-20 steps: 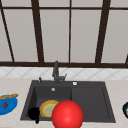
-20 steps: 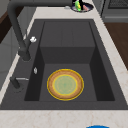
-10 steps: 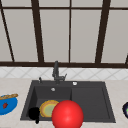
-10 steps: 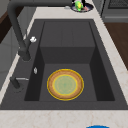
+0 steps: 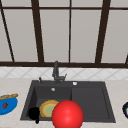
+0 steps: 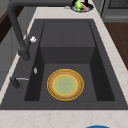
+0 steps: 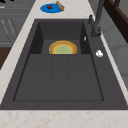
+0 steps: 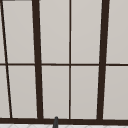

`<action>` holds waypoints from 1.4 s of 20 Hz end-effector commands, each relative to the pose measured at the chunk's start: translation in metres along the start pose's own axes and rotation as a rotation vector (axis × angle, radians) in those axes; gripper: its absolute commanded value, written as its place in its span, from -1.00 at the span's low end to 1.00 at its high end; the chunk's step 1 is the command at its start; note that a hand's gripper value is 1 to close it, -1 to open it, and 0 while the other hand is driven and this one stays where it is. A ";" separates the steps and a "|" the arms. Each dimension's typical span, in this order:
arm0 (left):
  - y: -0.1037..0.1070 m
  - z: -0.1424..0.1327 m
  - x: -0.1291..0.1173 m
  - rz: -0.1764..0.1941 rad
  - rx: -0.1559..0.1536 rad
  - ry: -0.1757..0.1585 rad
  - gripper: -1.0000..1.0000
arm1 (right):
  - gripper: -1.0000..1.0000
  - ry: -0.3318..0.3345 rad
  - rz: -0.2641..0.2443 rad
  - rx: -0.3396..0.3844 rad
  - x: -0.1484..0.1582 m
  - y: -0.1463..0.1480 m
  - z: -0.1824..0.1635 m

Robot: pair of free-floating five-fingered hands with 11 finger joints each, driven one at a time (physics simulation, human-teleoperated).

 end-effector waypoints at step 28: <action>0.000 0.000 0.000 0.000 0.000 0.000 0.00 | 1.00 0.132 0.008 -0.336 -0.006 -0.022 -0.043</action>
